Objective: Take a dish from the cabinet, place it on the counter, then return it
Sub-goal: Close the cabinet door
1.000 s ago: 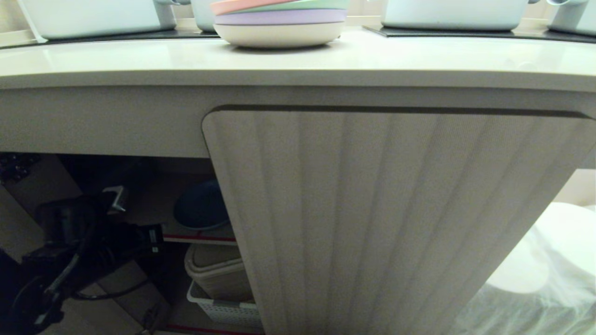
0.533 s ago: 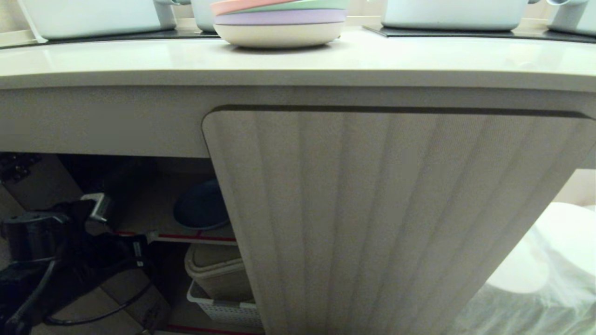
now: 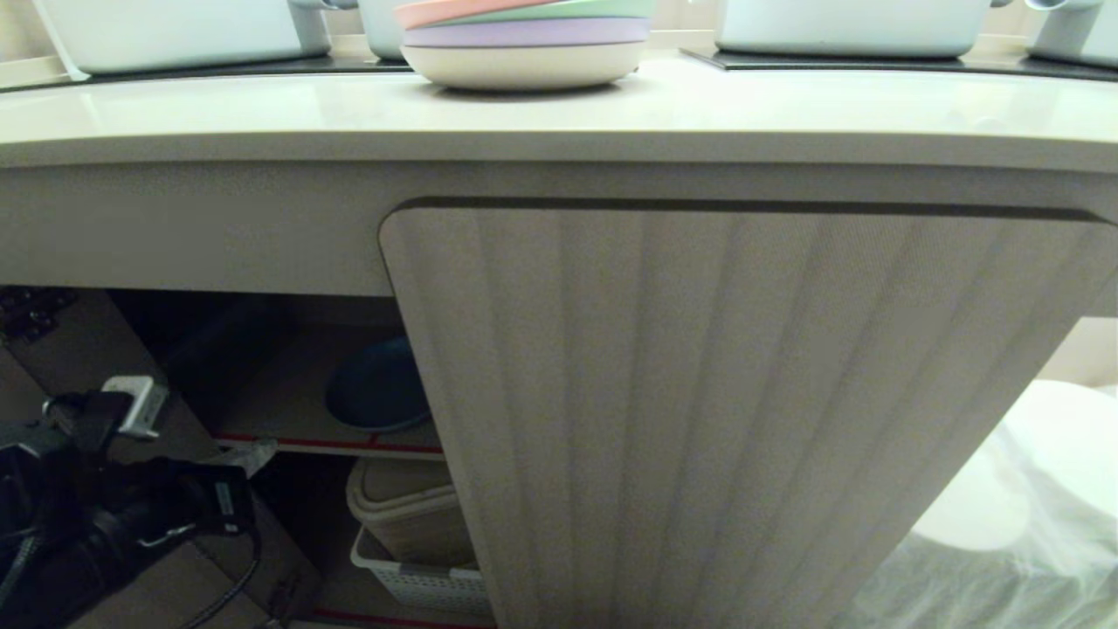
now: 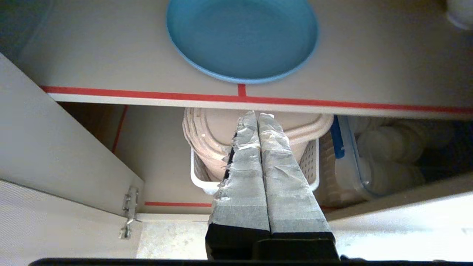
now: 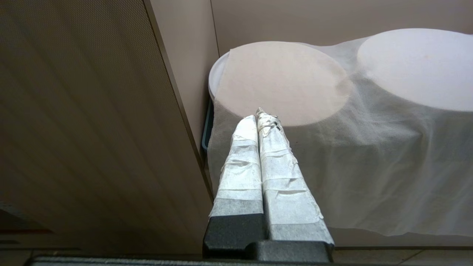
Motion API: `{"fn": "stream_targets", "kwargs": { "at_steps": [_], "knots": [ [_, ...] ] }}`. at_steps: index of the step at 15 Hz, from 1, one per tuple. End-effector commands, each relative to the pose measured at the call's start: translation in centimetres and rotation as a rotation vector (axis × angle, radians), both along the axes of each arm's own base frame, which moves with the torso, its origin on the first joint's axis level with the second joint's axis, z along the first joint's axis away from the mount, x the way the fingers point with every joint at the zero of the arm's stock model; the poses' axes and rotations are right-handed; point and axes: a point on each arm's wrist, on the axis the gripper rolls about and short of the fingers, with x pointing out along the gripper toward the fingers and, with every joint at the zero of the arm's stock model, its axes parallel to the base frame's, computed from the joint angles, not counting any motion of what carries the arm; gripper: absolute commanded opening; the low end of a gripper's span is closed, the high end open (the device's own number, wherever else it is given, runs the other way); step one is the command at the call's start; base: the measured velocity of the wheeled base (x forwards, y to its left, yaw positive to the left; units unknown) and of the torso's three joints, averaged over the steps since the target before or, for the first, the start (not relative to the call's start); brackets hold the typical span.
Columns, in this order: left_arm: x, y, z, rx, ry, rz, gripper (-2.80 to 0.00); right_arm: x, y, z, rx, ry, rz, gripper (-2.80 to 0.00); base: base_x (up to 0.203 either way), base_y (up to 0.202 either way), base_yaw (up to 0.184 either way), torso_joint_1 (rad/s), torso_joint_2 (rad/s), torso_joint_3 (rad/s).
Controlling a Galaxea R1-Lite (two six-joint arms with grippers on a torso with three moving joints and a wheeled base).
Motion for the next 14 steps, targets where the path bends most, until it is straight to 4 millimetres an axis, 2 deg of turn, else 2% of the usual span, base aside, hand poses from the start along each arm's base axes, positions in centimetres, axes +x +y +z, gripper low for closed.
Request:
{"fn": "stream_targets", "kwargs": {
  "at_steps": [1,6,10,14],
  "knots": [
    [-1.4,-0.3,0.5,0.014,-0.039,-0.021,-2.80,0.0,0.0,0.0,0.001,0.000,0.000,-2.80,0.000,0.000,0.000,0.000,0.00,0.000],
    [-3.8,-0.7,-0.1,0.101,-0.047,-0.074,-2.80,0.0,0.0,0.0,0.001,0.000,0.000,-2.80,0.000,0.000,0.000,0.000,0.00,0.000],
    [-5.8,-1.0,0.8,0.115,-0.105,-0.091,-2.80,0.0,0.0,0.0,0.001,0.000,0.000,-2.80,0.000,0.000,0.000,0.000,0.00,0.000],
    [-7.8,-1.1,0.8,0.127,-0.086,-0.086,-2.80,0.0,0.0,0.0,0.001,0.000,0.000,-2.80,0.000,0.000,0.000,0.000,0.00,0.000]
  ]
}}
